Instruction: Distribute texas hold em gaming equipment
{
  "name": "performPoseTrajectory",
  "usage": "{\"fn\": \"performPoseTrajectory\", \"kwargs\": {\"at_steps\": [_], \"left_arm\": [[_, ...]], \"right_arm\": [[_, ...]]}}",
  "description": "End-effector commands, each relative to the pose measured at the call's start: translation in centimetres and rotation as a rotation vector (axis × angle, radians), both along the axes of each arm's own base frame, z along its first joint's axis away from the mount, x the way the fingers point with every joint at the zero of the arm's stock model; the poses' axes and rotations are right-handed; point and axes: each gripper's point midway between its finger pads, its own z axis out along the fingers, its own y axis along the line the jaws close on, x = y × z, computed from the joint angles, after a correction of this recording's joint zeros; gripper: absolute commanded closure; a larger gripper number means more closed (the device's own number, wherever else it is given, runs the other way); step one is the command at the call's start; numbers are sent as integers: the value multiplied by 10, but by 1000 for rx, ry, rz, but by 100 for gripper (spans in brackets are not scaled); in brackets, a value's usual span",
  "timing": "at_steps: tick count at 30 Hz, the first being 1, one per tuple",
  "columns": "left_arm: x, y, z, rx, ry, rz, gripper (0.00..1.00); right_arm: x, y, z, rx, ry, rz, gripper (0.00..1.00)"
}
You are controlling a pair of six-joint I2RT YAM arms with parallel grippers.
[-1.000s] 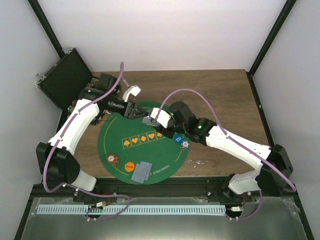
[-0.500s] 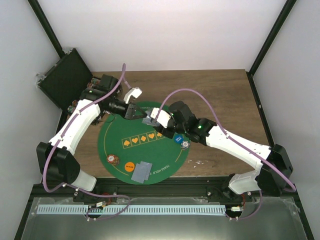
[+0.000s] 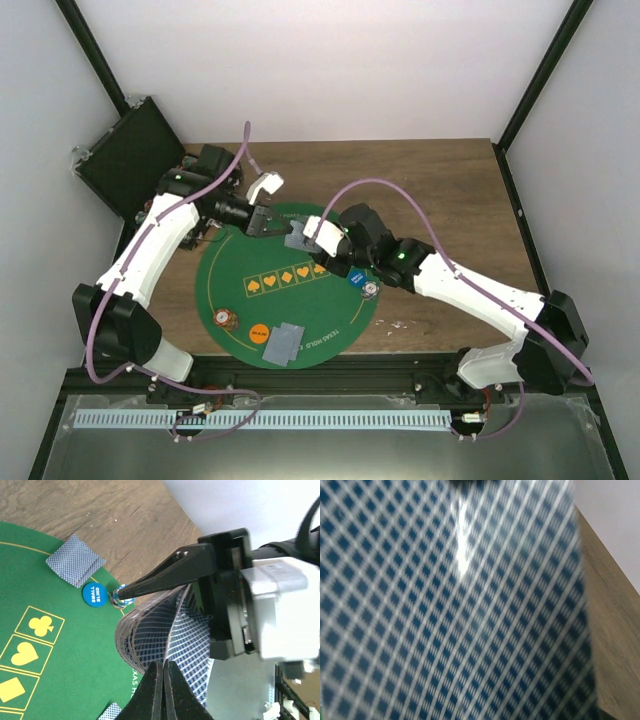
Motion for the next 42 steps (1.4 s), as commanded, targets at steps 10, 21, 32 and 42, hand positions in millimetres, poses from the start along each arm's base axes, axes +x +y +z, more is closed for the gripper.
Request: {"fn": "performPoseTrajectory", "kwargs": {"at_steps": [10, 21, 32, 42], "left_arm": [[-14, 26, 53, 12, -165, -40, 100], [78, 167, -6, 806, -573, 316, 100], [112, 170, -127, 1336, -901, 65, 100], [6, 133, -229, 1130, -650, -295, 100]], "right_arm": [[24, -40, -5, 36, -9, -129, 52], [26, -61, 2, 20, -32, -178, 52], [24, -61, 16, 42, -44, -165, 52], [19, -61, 30, 70, -57, -152, 52]]}}
